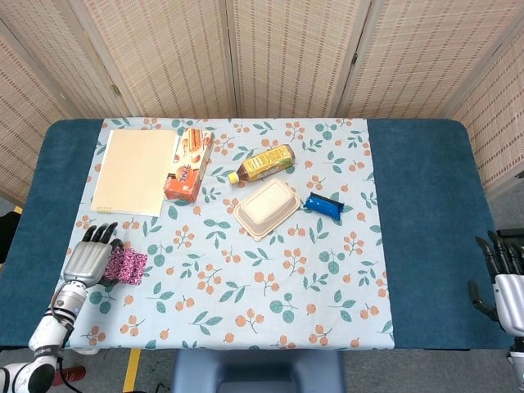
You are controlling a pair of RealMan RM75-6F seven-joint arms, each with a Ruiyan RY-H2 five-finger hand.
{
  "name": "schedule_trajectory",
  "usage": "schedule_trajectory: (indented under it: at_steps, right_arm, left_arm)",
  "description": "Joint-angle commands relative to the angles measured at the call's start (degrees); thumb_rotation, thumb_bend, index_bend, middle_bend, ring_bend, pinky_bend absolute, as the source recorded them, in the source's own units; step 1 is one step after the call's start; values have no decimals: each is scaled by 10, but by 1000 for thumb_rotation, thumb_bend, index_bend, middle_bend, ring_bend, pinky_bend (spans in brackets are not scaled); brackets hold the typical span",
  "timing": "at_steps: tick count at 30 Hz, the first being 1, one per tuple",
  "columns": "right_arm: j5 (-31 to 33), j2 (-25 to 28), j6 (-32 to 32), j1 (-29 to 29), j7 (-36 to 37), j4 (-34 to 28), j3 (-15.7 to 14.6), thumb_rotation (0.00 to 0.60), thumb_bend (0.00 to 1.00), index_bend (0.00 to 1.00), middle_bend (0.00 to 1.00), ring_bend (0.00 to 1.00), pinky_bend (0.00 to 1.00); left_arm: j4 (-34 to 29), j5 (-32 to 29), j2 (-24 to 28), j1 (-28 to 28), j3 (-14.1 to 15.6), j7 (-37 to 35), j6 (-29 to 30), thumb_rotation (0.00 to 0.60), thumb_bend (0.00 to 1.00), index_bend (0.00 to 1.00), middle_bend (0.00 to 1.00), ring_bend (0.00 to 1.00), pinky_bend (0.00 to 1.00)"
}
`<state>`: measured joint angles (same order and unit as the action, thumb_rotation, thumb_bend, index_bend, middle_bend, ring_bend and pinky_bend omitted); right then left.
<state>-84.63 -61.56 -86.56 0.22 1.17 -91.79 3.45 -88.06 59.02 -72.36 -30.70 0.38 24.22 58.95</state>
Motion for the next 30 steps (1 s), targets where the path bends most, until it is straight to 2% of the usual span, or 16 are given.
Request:
schedule_trajectory:
  at_steps: [1,11,30]
  right_arm:
    - [-1,1,-1,0,-2,-3,0,600,496,0,0,0,0]
    - [-8,5,-6,-1,-13,-15,-2,600,497,0,0,0,0]
    - [-10,5,-12,-5,-24,-25,-4,600,497,0,0,0,0]
  left_arm:
    - [33,-3,-6,9,2,-19,-12,600,179,322,0,0,0]
    - [114,19,-35,20,3,-72,-43,600,179,296,0,0,0]
    - [155,21,-44,29,-4,-86,-75,600,177,288,0,0,0]
